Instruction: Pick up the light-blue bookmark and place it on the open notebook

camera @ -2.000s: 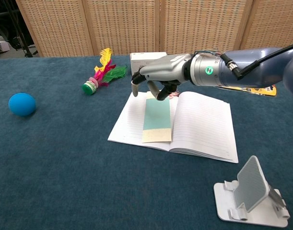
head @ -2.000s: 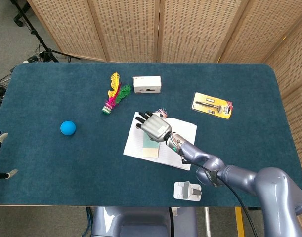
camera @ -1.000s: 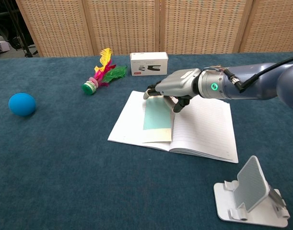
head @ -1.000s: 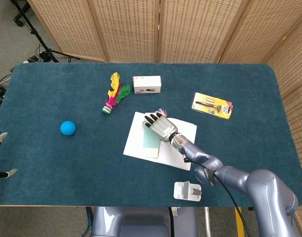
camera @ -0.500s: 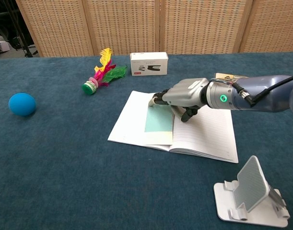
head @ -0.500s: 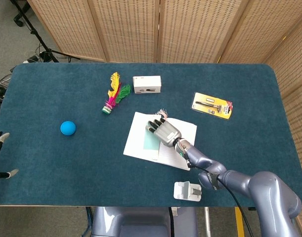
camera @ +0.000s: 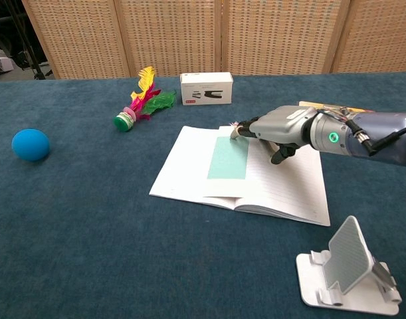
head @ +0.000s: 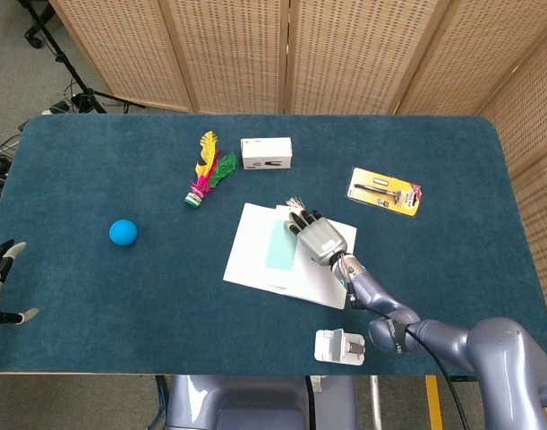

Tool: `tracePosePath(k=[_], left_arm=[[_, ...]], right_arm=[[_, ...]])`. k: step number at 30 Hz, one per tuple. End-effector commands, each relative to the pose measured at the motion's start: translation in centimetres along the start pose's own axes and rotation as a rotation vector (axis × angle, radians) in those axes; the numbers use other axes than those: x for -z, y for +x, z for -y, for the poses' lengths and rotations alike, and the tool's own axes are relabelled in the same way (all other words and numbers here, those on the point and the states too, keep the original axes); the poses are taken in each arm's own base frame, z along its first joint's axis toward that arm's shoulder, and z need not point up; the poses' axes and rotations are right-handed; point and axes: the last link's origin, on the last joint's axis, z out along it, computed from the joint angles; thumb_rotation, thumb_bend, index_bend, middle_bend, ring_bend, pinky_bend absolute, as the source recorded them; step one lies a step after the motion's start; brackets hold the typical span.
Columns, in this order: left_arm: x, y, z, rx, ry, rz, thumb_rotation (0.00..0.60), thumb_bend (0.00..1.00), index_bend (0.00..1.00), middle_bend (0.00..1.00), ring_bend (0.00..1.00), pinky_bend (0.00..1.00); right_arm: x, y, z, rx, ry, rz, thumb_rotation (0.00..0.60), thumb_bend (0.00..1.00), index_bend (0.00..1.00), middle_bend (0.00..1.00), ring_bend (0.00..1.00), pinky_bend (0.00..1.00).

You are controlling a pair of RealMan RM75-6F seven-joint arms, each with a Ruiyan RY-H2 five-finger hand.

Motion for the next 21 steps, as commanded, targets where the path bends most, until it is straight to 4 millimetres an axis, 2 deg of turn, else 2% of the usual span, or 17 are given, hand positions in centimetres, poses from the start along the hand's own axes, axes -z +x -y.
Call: tracePosePath(k=[1, 12, 21], left_arm=[[0.1, 0.0, 0.0, -0.002, -0.003, 0.001, 0.6, 0.0, 0.0, 0.0, 0.0, 0.0], [0.5, -0.1, -0.1, -0.002, -0.014, -0.006, 0.6, 0.0, 0.0, 0.0, 0.0, 0.0], [0.7, 0.2, 0.0, 0.006, -0.017, -0.014, 0.6, 0.0, 0.0, 0.0, 0.0, 0.0]], right_arm=[[0.5, -0.3, 0.0, 0.009, -0.008, 0.0, 0.6, 1.0, 0.04, 0.0, 0.0, 0.12], [2.1, -0.4, 2.2, 0.152, 0.013, -0.028, 0.6, 1.0, 0.08, 0.02, 0.0, 0.12], [2.3, -0.1, 3.2, 0.222, 0.032, -0.057, 0.6, 1.0, 0.1, 0.04, 0.0, 0.12]])
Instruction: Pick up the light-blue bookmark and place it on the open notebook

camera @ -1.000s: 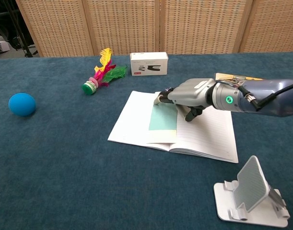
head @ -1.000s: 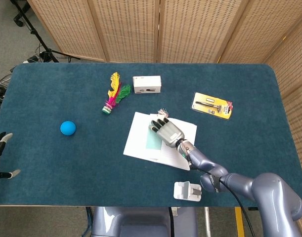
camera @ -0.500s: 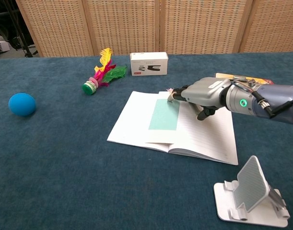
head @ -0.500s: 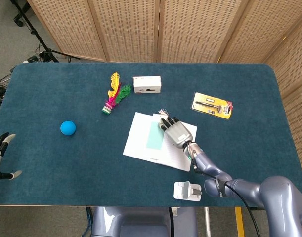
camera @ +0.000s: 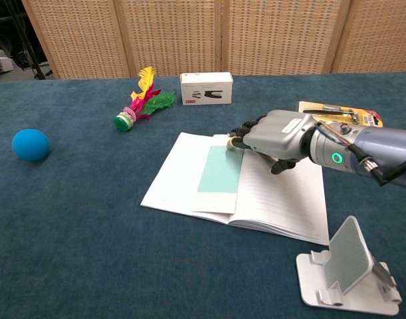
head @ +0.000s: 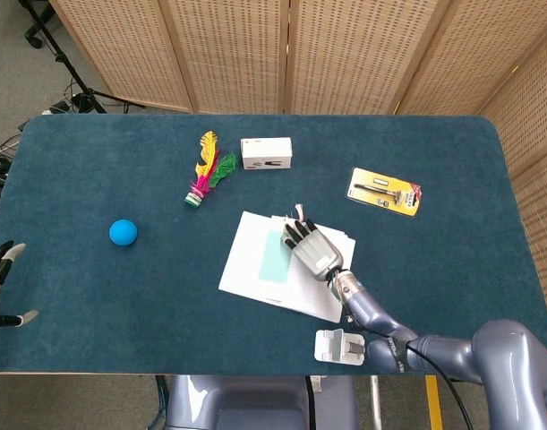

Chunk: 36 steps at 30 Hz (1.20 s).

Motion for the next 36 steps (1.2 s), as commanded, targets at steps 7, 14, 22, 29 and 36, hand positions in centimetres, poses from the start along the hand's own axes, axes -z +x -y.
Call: tracePosePath(k=[7, 14, 22, 29, 36], left_arm=[[0.1, 0.1, 0.1, 0.006, -0.001, -0.004, 0.6, 0.0, 0.0, 0.0, 0.0, 0.0], [0.0, 0.1, 0.1, 0.006, 0.0, -0.001, 0.6, 0.0, 0.0, 0.0, 0.0, 0.0], [-0.1, 0.0, 0.1, 0.003, 0.004, 0.002, 0.6, 0.0, 0.0, 0.0, 0.0, 0.0], [-0.3, 0.1, 0.3, 0.008, 0.018, 0.0, 0.6, 0.0, 0.0, 0.0, 0.0, 0.0], [-0.7, 0.0, 0.5, 0.008, 0.029, 0.009, 0.6, 0.0, 0.0, 0.0, 0.0, 0.0]], right_arm=[[-0.5, 2.5, 0.1, -0.008, 0.008, -0.081, 0.6, 1.0, 0.1, 0.04, 0.0, 0.12], [-0.2, 5.4, -0.1, -0.116, 0.065, -0.099, 0.6, 1.0, 0.16, 0.1, 0.0, 0.12], [0.3, 5.4, 1.3, -0.183, 0.218, 0.066, 0.6, 1.0, 0.29, 0.22, 0.02, 0.12], [-0.8, 4.2, 2.6, -0.156, 0.245, 0.104, 0.6, 1.0, 0.3, 0.24, 0.04, 0.12], [-1.0, 4.1, 2.1, -0.156, 0.238, 0.113, 0.6, 1.0, 0.3, 0.24, 0.04, 0.12]])
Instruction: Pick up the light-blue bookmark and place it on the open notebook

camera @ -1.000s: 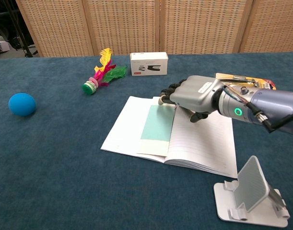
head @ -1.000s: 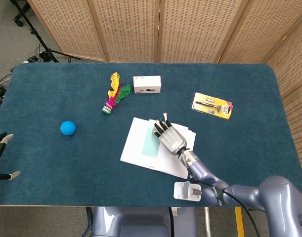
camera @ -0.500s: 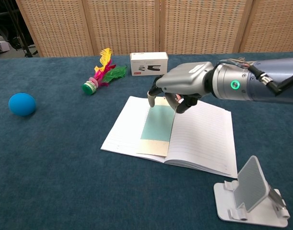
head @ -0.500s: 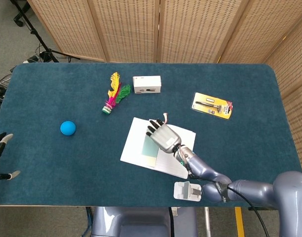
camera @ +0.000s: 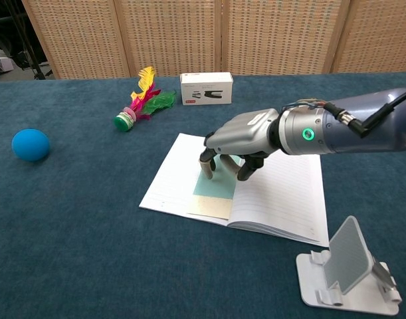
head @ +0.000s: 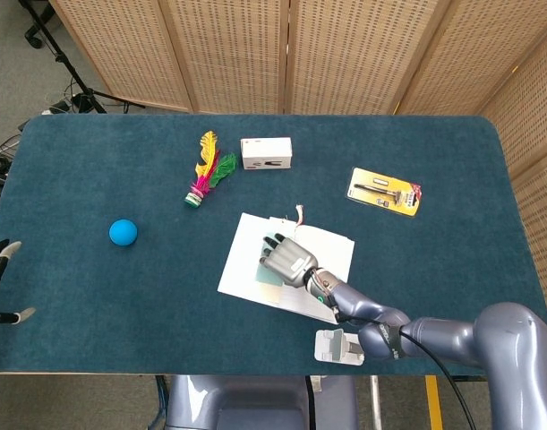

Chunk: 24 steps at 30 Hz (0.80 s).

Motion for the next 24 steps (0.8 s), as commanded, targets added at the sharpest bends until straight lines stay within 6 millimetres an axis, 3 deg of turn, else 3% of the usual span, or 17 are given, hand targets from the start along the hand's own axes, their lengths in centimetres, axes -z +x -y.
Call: tracePosePath(k=[1, 6, 14, 24], left_arm=[[-0.1, 0.0, 0.0, 0.0, 0.001, 0.002, 0.6, 0.0, 0.0, 0.0, 0.0, 0.0], [-0.2, -0.1, -0.1, -0.004, -0.002, 0.01, 0.6, 0.0, 0.0, 0.0, 0.0, 0.0], [0.1, -0.1, -0.2, -0.004, -0.011, 0.008, 0.6, 0.0, 0.0, 0.0, 0.0, 0.0], [0.1, 0.0, -0.2, 0.0, -0.013, 0.005, 0.6, 0.0, 0.0, 0.0, 0.0, 0.0]], right_arm=[[0.1, 0.0, -0.3, 0.001, -0.006, 0.004, 0.6, 1.0, 0.3, 0.24, 0.04, 0.12], [0.5, -0.4, -0.3, -0.002, -0.037, -0.017, 0.6, 1.0, 0.3, 0.24, 0.04, 0.12], [1.2, -1.2, 1.4, 0.019, -0.062, -0.03, 0.6, 1.0, 0.3, 0.24, 0.04, 0.12], [1.2, -0.9, 2.9, 0.027, -0.086, -0.054, 0.6, 1.0, 0.3, 0.24, 0.04, 0.12]])
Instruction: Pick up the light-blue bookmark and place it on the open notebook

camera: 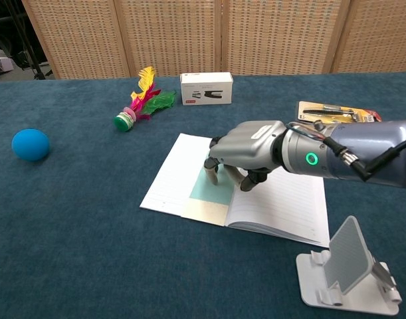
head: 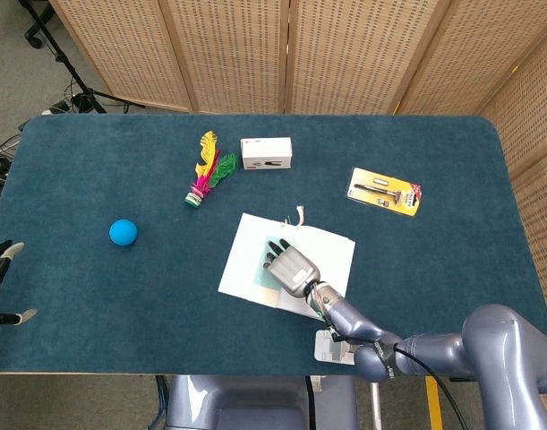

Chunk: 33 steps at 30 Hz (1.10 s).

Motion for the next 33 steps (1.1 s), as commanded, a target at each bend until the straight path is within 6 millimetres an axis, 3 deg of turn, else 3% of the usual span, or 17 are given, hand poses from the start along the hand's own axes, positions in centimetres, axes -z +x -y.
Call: tracePosePath(k=[1, 33], left_arm=[[-0.02, 0.02, 0.01, 0.001, 0.0, 0.0, 0.6, 0.0, 0.0, 0.0, 0.0, 0.0], [0.04, 0.08, 0.01, 0.003, -0.002, 0.0, 0.6, 0.0, 0.0, 0.0, 0.0, 0.0]], right_arm=[[0.01, 0.13, 0.41, 0.002, -0.003, -0.001, 0.6, 1.0, 0.3, 0.24, 0.04, 0.12], [0.02, 0.42, 0.02, 0.011, -0.036, -0.002, 0.6, 1.0, 0.3, 0.24, 0.04, 0.12]])
